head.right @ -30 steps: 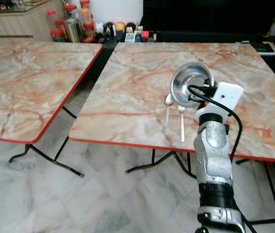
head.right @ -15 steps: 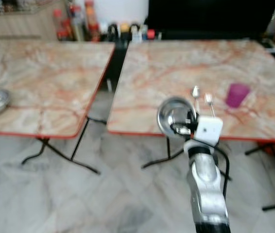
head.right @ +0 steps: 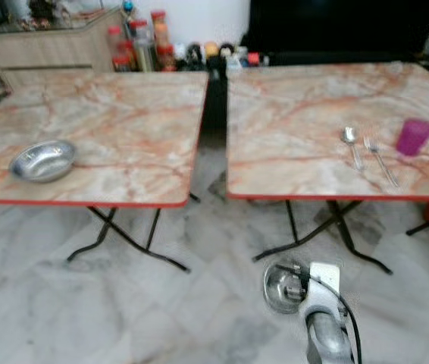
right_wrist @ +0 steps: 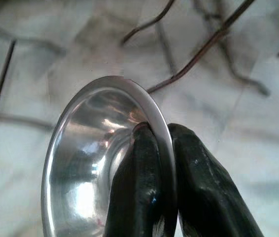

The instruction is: Setting the table

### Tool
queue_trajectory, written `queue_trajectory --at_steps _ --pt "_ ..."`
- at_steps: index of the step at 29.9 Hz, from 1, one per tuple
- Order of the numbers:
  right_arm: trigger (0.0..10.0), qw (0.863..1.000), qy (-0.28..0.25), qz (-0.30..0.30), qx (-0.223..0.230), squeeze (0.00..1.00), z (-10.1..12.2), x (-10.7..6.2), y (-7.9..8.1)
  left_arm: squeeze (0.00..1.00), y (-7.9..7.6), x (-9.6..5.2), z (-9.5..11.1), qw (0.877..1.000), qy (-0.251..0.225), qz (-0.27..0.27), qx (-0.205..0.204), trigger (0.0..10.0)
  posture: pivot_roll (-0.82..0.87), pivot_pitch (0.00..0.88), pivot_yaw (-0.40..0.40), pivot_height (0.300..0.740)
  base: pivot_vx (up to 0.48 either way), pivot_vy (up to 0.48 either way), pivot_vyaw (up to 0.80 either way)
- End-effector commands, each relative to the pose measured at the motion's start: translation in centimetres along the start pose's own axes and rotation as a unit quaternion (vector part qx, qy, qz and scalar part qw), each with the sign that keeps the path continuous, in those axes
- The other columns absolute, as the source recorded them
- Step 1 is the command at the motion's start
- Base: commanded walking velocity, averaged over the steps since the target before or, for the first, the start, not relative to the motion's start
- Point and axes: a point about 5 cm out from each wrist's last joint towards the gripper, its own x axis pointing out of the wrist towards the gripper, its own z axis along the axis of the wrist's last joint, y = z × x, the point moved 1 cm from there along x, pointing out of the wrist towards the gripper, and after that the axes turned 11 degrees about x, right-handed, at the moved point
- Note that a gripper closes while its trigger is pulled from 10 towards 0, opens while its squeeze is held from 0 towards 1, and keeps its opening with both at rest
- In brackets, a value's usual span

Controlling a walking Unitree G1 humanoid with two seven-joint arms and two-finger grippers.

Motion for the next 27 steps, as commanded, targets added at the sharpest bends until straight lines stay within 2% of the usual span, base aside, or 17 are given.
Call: queue_trajectory --at_steps 1,3,5,7,11,15,20,21,23,25,27 --pt "10.0 1.000 0.021 -0.002 0.012 0.00 -0.7 0.2 0.0 0.00 0.2 -0.1 -0.6 1.000 0.010 0.002 0.008 10.0 -0.11 0.000 0.015 0.740 0.000 0.480 0.00" --pt "10.0 0.999 0.031 -0.006 0.015 0.00 -1.1 0.2 -0.1 0.00 0.3 -0.1 -0.6 1.000 0.009 0.002 0.010 10.0 -0.11 0.000 0.016 0.740 0.000 0.480 0.00" --pt "10.0 0.997 0.071 -0.015 0.021 0.00 -2.8 -0.1 -0.7 0.00 0.3 -0.1 -0.6 1.000 0.009 0.002 0.015 10.0 -0.11 0.000 0.020 0.740 0.000 0.480 0.00" --pt "10.0 0.995 0.101 -0.017 0.001 0.00 -4.1 -0.5 -0.9 0.00 0.3 -0.1 -0.5 1.000 0.009 0.002 0.019 10.0 -0.10 0.000 0.021 0.740 0.000 0.478 0.00" --pt "10.0 0.992 0.122 -0.015 -0.012 0.00 -5.1 -0.9 -1.1 0.00 0.3 -0.1 -0.5 1.000 0.008 0.003 0.021 10.0 -0.10 0.000 0.019 0.740 0.000 0.478 0.00" --pt "10.0 0.989 0.147 -0.024 0.001 0.00 -6.5 -1.3 -1.1 0.00 0.4 -0.1 -0.5 1.000 0.007 0.004 0.020 10.0 -0.09 0.000 0.022 0.740 0.000 0.474 0.00" --pt "10.0 0.988 0.148 -0.027 0.027 0.00 -6.7 -1.2 -0.5 0.00 0.5 -0.1 -0.5 1.000 0.006 0.005 0.023 10.0 -0.09 0.000 0.027 0.740 0.000 0.475 0.00" --pt "10.0 0.988 0.147 -0.027 0.030 0.00 -6.6 -1.0 -0.2 0.00 -0.3 0.1 1.9 0.999 -0.025 -0.001 0.024 10.0 -0.09 0.000 0.028 0.740 0.000 0.476 0.00" --pt "10.0 0.989 0.146 -0.027 0.030 0.00 -6.5 -1.0 0.0 0.00 -1.0 0.2 3.7 0.999 -0.048 -0.004 0.025 10.0 -0.09 0.000 0.028 0.740 0.000 0.476 0.00" --pt "10.0 0.989 0.146 -0.027 0.030 0.00 -6.5 -0.9 0.0 0.00 -1.1 0.2 3.9 0.998 -0.051 -0.005 0.025 10.0 -0.09 0.000 0.028 0.740 0.000 0.474 0.00" --pt "10.0 0.989 0.142 -0.026 0.031 0.00 -6.3 -0.8 0.4 0.00 -1.0 0.2 2.4 0.999 -0.032 -0.002 0.023 10.0 -0.08 0.007 0.025 0.740 0.000 0.474 0.00"
